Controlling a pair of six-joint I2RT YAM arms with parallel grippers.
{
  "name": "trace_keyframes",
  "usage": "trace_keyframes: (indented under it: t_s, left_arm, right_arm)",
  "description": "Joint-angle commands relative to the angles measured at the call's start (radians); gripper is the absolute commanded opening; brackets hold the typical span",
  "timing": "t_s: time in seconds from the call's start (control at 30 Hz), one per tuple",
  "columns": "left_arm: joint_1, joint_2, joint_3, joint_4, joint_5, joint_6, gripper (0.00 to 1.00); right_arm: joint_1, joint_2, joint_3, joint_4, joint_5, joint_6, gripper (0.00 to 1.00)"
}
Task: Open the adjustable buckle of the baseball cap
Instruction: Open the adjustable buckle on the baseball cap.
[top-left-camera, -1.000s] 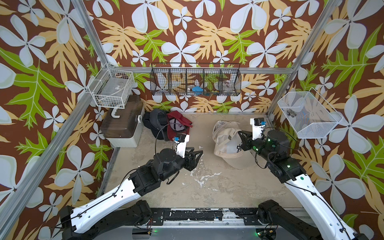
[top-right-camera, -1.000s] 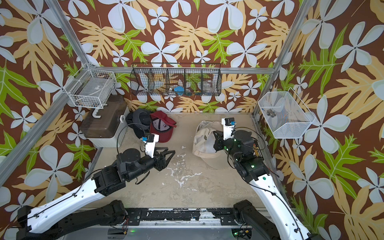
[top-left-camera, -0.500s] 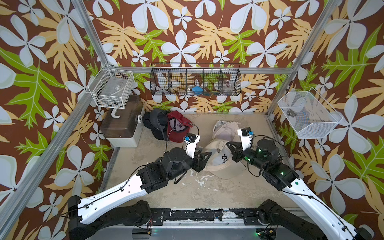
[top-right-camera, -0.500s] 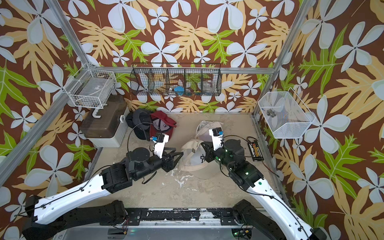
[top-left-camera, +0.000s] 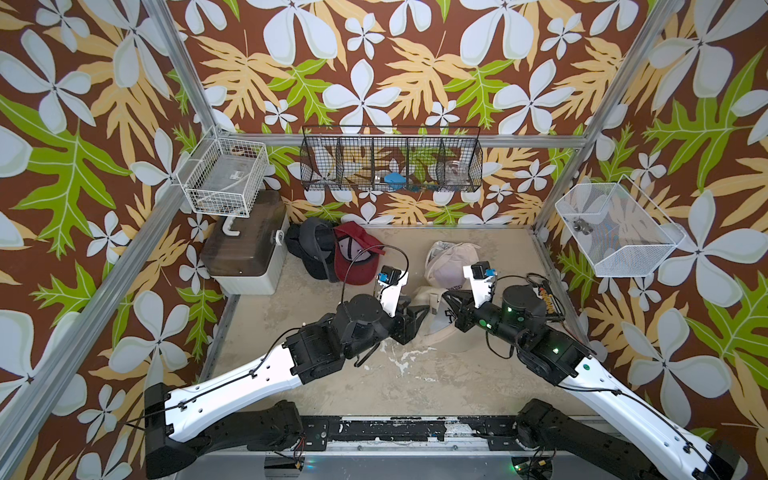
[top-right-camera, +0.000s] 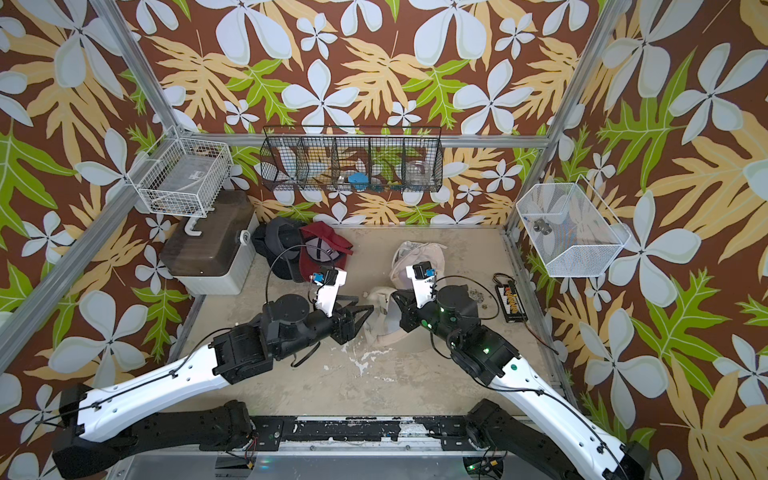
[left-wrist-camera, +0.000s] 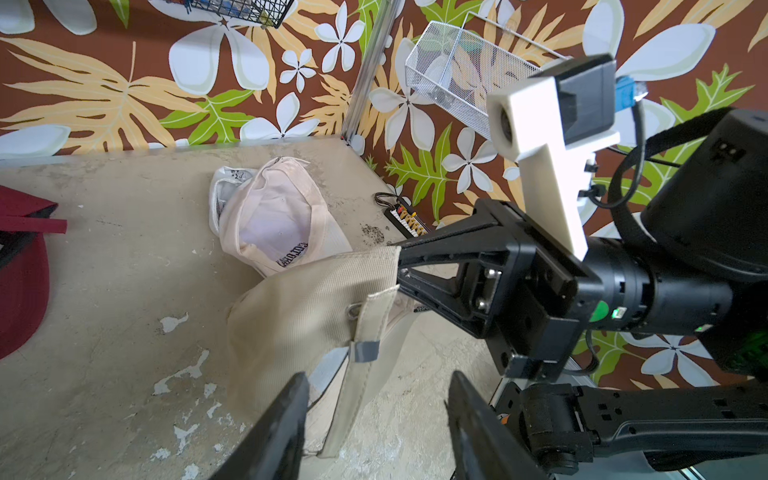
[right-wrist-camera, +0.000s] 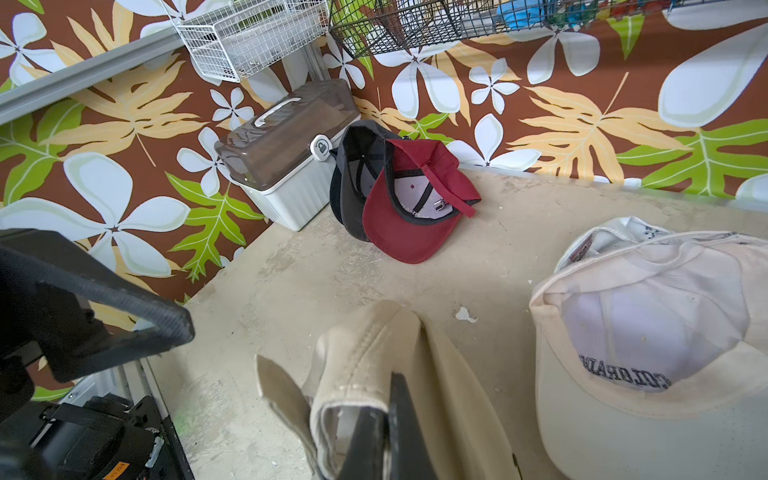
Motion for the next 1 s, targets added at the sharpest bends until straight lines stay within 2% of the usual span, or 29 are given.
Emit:
trace_keyframes:
  t_s: [0.0, 0.97]
  left_arm:
    - [-0.007, 0.006, 0.010, 0.038, -0.010, 0.016, 0.55]
    - [-0.013, 0.053, 0.000, 0.070, -0.014, 0.024, 0.53]
  right_arm:
    - [0.021, 0.005, 0.001, 0.057, 0.021, 0.006, 0.00]
    - [0.148, 0.006, 0.031, 0.050, 0.099, 0.010, 0.00]
